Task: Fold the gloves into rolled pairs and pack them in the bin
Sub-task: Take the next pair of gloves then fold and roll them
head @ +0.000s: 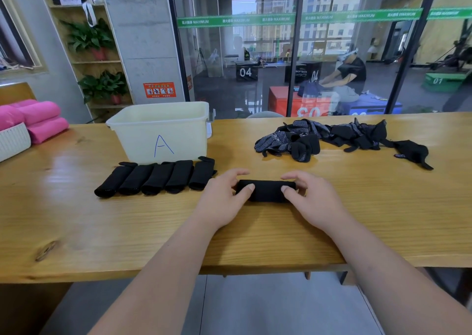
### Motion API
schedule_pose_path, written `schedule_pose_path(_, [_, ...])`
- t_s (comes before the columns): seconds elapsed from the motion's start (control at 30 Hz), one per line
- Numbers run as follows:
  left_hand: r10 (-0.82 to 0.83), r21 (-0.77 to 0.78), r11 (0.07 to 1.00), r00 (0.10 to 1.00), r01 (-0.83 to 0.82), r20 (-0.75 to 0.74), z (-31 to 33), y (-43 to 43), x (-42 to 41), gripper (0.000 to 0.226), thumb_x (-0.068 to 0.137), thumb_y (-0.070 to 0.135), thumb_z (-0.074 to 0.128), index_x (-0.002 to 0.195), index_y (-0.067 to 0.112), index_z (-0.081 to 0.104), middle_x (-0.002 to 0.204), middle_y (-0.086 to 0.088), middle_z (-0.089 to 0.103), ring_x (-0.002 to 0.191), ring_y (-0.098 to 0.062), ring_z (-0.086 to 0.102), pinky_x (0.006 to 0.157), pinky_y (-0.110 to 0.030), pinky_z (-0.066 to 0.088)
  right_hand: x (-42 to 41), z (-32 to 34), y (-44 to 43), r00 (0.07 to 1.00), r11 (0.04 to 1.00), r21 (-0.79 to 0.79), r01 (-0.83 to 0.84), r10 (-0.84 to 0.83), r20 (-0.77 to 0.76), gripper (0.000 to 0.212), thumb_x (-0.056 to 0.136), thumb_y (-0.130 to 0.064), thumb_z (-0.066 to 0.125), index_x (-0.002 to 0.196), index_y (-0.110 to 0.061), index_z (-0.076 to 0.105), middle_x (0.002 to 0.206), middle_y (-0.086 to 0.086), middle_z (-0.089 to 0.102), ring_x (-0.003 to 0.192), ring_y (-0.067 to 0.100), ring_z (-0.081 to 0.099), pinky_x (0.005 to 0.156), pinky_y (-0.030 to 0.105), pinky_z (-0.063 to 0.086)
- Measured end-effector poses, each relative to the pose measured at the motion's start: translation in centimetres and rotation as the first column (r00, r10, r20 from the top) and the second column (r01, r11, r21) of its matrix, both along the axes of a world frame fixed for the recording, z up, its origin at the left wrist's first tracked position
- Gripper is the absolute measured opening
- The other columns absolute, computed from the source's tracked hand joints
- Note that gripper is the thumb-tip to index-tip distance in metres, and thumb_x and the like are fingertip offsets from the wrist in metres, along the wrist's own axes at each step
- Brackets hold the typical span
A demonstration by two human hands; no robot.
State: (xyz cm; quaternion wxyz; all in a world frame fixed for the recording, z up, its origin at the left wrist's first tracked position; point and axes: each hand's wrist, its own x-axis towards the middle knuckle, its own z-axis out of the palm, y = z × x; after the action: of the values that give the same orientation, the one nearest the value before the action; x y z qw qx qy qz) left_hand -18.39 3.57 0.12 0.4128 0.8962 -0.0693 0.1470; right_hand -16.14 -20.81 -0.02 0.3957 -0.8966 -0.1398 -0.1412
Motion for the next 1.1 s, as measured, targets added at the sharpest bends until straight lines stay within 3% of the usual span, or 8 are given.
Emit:
schedule_pose_path(0.1, [0.06,0.098,0.993,0.997,-0.064,0.041,-0.1,0.0,0.2,0.043,0.102,0.049,0.063,0.143,0.04,0.058,0.134,0.008,0.065,0.117,-0.007,0.061,0.098,-0.03,0.05,0.0,-0.2,0.3,0.986,0.984,-0.151,0.096,-0.073,0.147,0.028,0.097,-0.044,0.069,0.124,-0.04,0.066,0.115,-0.016,0.057,0.085,0.001,0.056,0.076,0.031,0.053])
schedule_pose_path(0.2, [0.082,0.24,0.962,0.978,-0.128,0.194,-0.5,-0.3,0.4,0.041,0.103,0.044,0.061,0.142,0.031,0.059,0.128,0.013,0.058,0.116,-0.006,0.056,0.101,-0.033,0.052,-0.1,-0.5,0.6,0.949,0.951,-0.262,0.165,-0.08,0.306,0.019,0.098,-0.035,0.069,0.117,-0.034,0.069,0.121,-0.015,0.049,0.093,0.006,0.059,0.07,0.029,0.055])
schedule_pose_path(0.33, [-0.034,0.406,0.905,0.93,-0.126,0.365,-0.9,-0.6,0.6,0.028,0.101,0.039,0.062,0.126,0.027,0.071,0.121,0.014,0.059,0.116,-0.012,0.052,0.099,-0.036,0.048,0.0,-0.8,0.9,0.925,0.927,-0.335,0.172,-0.034,0.379,0.019,0.1,-0.025,0.064,0.111,-0.03,0.078,0.119,-0.019,0.063,0.111,0.009,0.058,0.077,0.032,0.057])
schedule_pose_path(0.43, [-0.104,0.501,0.863,0.948,-0.065,0.301,-1.1,-0.8,0.5,0.038,0.102,0.048,0.056,0.131,0.03,0.071,0.125,0.018,0.06,0.12,-0.011,0.051,0.102,-0.039,0.045,0.1,-0.9,1.2,0.945,0.906,-0.388,0.171,-0.039,0.324,0.03,0.103,-0.03,0.054,0.125,-0.03,0.075,0.123,-0.019,0.069,0.116,0.009,0.055,0.087,0.032,0.055])
schedule_pose_path(0.7, [-0.08,0.566,0.824,0.981,-0.036,0.179,-1.0,-1.1,0.5,0.05,0.105,0.057,0.047,0.146,0.032,0.062,0.139,0.019,0.056,0.124,-0.01,0.054,0.105,-0.037,0.047,0.3,-0.9,1.2,0.967,0.893,-0.427,0.138,-0.028,0.255,0.035,0.106,-0.038,0.048,0.131,-0.029,0.072,0.125,-0.016,0.07,0.117,0.012,0.056,0.09,0.033,0.054])
schedule_pose_path(0.97, [0.0,0.481,0.87,0.976,-0.108,0.217,-0.7,-1.1,0.2,0.043,0.107,0.042,0.051,0.145,0.025,0.063,0.14,0.008,0.065,0.129,-0.016,0.058,0.114,-0.035,0.04,-0.4,-0.5,0.8,0.952,0.947,-0.32,-0.019,0.115,0.285,0.015,0.099,-0.045,0.061,0.091,-0.036,0.071,0.081,-0.022,0.061,0.086,0.003,0.053,0.073,0.036,0.053])
schedule_pose_path(1.03, [-0.004,0.452,0.888,0.984,-0.078,0.178,-0.5,-1.0,0.2,0.044,0.107,0.04,0.051,0.147,0.026,0.06,0.139,0.006,0.067,0.13,-0.018,0.058,0.115,-0.038,0.041,-0.8,-0.2,0.7,0.95,0.957,-0.275,-0.09,0.165,0.264,0.005,0.096,-0.045,0.067,0.095,-0.041,0.069,0.089,-0.025,0.061,0.09,0.0,0.055,0.075,0.036,0.055])
schedule_pose_path(1.1, [-0.006,0.409,0.911,0.99,-0.054,0.144,-0.4,-0.9,0.2,0.046,0.108,0.039,0.051,0.152,0.026,0.055,0.142,0.005,0.066,0.133,-0.018,0.057,0.115,-0.04,0.042,-0.8,-0.1,0.7,0.957,0.952,-0.289,-0.105,0.176,0.23,0.026,0.098,-0.048,0.064,0.123,-0.044,0.065,0.122,-0.028,0.057,0.113,-0.001,0.055,0.091,0.031,0.054])
